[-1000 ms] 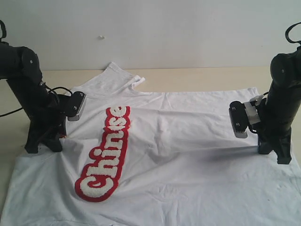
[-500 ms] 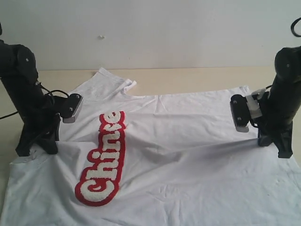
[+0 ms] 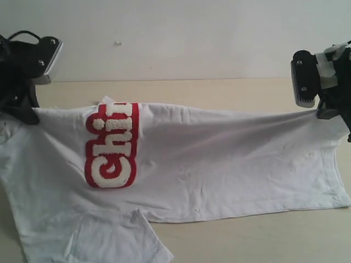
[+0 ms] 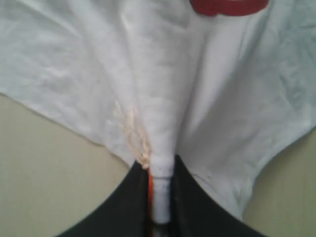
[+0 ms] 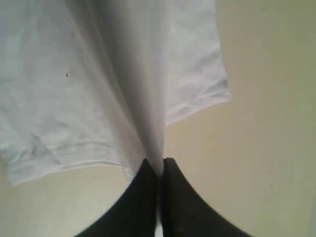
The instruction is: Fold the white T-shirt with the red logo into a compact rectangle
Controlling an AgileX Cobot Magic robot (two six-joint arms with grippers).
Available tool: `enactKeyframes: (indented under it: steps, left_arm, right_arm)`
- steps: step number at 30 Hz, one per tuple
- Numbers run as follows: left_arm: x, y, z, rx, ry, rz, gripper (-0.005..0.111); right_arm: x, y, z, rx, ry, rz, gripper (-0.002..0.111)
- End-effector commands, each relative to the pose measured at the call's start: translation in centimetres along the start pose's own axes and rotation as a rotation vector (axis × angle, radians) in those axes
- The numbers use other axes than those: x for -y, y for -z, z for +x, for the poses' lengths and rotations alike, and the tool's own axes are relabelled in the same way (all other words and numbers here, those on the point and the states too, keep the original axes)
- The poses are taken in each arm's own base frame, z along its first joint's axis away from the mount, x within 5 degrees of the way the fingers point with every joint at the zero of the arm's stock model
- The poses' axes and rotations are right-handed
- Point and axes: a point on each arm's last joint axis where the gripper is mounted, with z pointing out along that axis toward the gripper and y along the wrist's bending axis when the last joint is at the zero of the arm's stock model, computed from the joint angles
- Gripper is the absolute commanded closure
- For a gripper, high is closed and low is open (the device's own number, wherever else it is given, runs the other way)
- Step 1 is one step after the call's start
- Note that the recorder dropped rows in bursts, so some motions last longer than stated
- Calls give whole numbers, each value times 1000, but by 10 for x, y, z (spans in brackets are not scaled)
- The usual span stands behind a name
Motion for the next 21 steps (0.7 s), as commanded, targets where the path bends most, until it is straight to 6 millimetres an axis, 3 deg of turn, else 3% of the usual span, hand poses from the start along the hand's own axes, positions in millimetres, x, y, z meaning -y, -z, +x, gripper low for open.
enactKeyframes:
  steps: [1, 10, 21]
  left_arm:
    - [10, 36, 2, -22, 4, -87, 107]
    - [29, 85, 1, -24, -4, -219, 107]
    - [40, 122, -1, -4, 96, -264, 107]
  right_arm:
    - [-3, 27, 4, -3, 11, 43, 108]
    - [-9, 78, 13, -19, 30, 182, 108]
    - [-30, 113, 20, -7, -8, 158, 108]
